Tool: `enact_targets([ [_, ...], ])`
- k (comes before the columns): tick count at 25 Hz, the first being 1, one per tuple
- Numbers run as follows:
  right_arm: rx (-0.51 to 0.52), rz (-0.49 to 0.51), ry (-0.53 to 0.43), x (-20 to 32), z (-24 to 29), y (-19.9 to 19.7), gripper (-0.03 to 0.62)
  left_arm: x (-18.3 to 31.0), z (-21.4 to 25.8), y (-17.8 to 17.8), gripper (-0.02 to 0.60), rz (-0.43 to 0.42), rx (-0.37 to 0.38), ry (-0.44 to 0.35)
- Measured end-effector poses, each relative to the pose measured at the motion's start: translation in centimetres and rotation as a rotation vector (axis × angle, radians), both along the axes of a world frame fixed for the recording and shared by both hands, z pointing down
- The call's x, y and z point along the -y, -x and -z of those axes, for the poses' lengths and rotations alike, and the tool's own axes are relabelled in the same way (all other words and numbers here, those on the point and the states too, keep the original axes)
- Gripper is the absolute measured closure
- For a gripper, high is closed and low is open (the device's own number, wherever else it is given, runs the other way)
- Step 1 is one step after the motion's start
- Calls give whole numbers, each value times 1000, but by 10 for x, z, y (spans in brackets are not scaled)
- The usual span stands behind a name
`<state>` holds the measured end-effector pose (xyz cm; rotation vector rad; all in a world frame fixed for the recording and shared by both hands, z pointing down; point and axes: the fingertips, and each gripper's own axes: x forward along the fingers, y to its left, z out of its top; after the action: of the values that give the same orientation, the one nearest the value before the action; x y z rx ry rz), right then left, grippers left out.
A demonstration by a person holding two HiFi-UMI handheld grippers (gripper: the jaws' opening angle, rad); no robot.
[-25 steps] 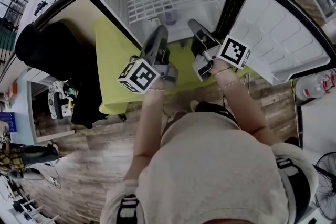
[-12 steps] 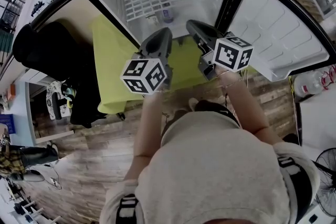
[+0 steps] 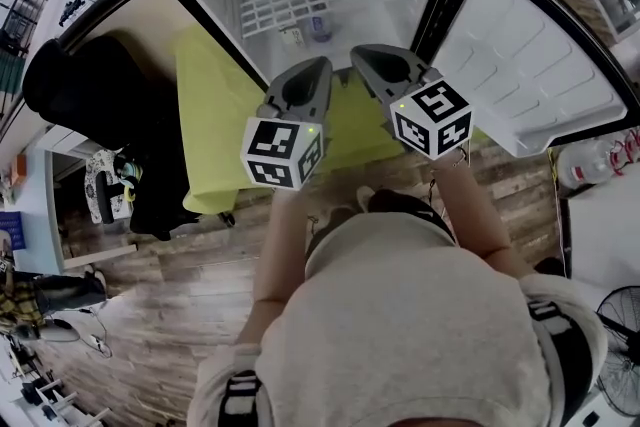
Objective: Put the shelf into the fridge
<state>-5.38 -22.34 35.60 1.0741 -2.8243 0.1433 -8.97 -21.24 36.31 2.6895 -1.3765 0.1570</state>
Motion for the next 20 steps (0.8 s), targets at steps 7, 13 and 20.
enact_targets([
  [7,-35,6,-79,-11,1,7,583,-5,-3,7,569,49,-2,-38],
  [13,-66,-38,-149,-14,-2,6,583,-7,-14,8,569,72,18,-26],
  [20,-143,-26,-180,-20,-12,10,583,-8,-26,12,571,88,17,23],
])
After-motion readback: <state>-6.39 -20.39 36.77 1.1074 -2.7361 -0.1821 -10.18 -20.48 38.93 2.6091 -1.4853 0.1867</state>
